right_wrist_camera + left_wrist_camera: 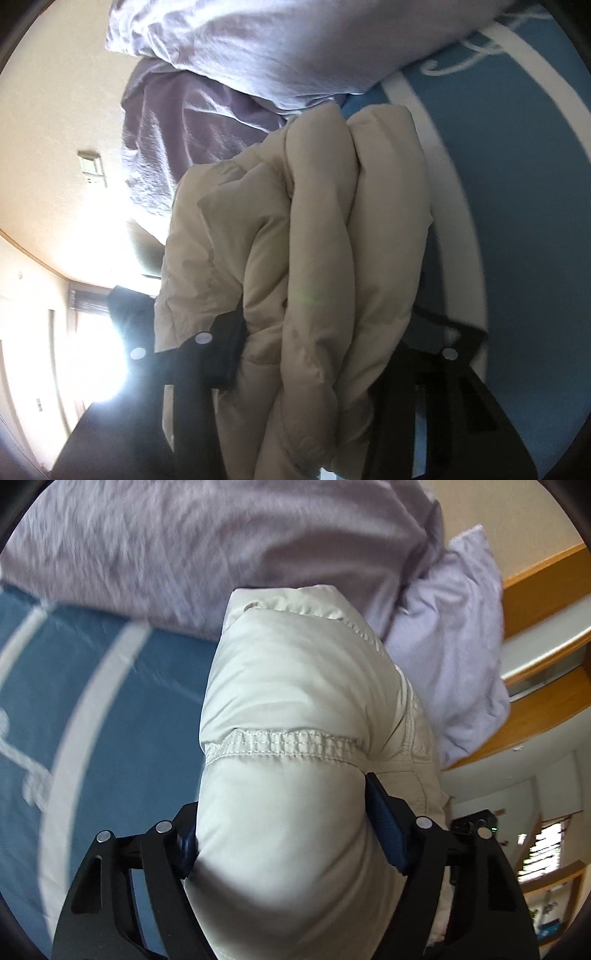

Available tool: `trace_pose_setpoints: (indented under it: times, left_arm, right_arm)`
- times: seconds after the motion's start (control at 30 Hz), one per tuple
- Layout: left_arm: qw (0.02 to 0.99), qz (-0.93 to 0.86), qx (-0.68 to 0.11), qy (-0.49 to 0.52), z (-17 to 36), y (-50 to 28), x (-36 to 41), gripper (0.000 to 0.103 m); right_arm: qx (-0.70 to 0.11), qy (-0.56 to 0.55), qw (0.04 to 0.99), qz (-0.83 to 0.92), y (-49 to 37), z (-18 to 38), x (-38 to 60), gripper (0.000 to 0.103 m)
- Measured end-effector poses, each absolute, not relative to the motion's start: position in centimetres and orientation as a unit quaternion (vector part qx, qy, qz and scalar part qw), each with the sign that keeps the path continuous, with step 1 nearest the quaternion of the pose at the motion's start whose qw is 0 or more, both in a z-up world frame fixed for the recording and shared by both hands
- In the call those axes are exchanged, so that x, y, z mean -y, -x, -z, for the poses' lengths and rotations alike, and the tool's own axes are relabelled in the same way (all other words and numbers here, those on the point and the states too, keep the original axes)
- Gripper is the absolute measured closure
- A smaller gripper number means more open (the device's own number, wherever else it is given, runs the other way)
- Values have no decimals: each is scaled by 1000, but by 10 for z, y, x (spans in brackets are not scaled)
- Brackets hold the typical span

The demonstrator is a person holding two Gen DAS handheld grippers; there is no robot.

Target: Fold large clothes

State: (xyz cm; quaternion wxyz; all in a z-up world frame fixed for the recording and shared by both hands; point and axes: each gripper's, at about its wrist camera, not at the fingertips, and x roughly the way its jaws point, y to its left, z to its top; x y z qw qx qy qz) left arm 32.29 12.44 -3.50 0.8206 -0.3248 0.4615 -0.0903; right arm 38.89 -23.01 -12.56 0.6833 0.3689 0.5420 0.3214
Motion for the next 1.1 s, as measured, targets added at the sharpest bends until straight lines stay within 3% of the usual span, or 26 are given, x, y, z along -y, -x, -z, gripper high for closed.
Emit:
trace_pose_setpoints:
  times: [0.07,0.33,0.63,0.83,1.1]
  left_arm:
    - [823,69,-468,313,39,-329,-129,27]
    - [849,20,-477,227,33,-335,-119,13]
    - [888,-44,-448,92,4,-329,-93,9]
    - [890,-35,-438,118,11,-324,-80,9]
    - [899,-37,-429,79,21,-319,-60,9]
  right_arm:
    - [-550,-356,691,-305,-393,128,220,58]
    - [-545,-300,747,-234,-379,111,222,35]
    - [-457,-173,860,-147,-356,44,215,34]
    - [-420,-82,883,-193,-341,22,171,49]
    - [-437,-46,882,-171,-334,53,158,61]
